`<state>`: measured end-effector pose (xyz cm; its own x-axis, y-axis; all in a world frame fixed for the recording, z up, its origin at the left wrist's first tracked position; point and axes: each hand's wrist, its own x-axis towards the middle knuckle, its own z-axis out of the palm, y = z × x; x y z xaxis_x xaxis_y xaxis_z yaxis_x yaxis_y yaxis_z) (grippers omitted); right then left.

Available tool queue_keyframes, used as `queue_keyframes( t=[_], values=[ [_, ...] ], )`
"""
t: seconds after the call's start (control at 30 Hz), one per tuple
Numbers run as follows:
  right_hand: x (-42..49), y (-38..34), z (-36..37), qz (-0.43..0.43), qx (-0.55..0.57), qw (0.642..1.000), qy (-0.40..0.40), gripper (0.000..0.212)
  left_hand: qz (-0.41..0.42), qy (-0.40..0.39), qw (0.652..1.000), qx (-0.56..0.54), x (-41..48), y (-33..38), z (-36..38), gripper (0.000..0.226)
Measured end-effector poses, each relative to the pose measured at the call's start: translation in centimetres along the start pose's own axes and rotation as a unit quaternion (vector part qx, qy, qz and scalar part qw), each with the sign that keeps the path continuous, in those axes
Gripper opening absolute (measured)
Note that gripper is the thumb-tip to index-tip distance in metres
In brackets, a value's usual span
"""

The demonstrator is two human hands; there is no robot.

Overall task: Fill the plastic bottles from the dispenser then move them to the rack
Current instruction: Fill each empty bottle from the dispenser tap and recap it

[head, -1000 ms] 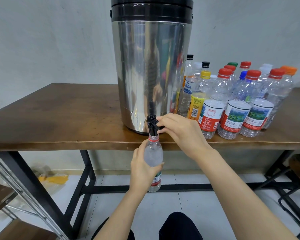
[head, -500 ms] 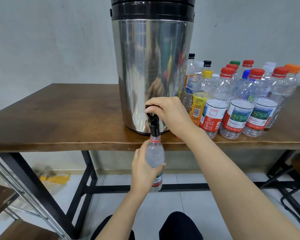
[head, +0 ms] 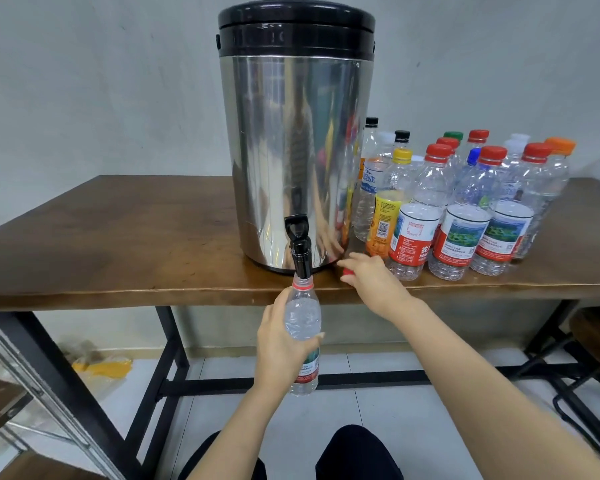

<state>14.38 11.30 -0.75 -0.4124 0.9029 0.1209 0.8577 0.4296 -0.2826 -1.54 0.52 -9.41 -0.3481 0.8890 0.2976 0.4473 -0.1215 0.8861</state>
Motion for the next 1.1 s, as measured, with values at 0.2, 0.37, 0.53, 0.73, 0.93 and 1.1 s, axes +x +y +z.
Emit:
queue_keyframes(
  t=[0.2,0.37,0.53,0.73,0.93,1.1],
  values=[
    [-1.1,-0.2,0.6,-0.017,0.057,0.997,0.048,0.033,-0.008,0.007,1.000,0.006,-1.4,-0.7,-0.8,0.089],
    [-3.7,-2.3,-0.4,-0.075,0.235,0.957,0.153,0.033,0.003,0.025,1.000,0.004,-2.3,-0.4,-2.6,0.089],
    [-6.5,-7.6,-5.0,-0.236,0.301,0.914,0.137,0.035,0.039,0.047,0.998,0.020,-2.8,0.5,-5.1,0.090],
    [-5.0,-11.6,-6.2,-0.279,0.199,0.939,-0.024,0.032,0.067,0.060,0.995,0.038,-3.1,1.8,-7.5,0.090],
    [-4.4,-13.4,-5.7,-0.295,0.186,0.937,-0.036,0.031,0.071,0.067,0.995,0.033,-3.7,1.9,-9.0,0.089],
    [-3.7,-14.6,-5.3,-0.284,0.141,0.948,-0.037,0.029,0.070,0.074,0.994,0.041,-3.8,1.7,-10.2,0.089]
  ],
)
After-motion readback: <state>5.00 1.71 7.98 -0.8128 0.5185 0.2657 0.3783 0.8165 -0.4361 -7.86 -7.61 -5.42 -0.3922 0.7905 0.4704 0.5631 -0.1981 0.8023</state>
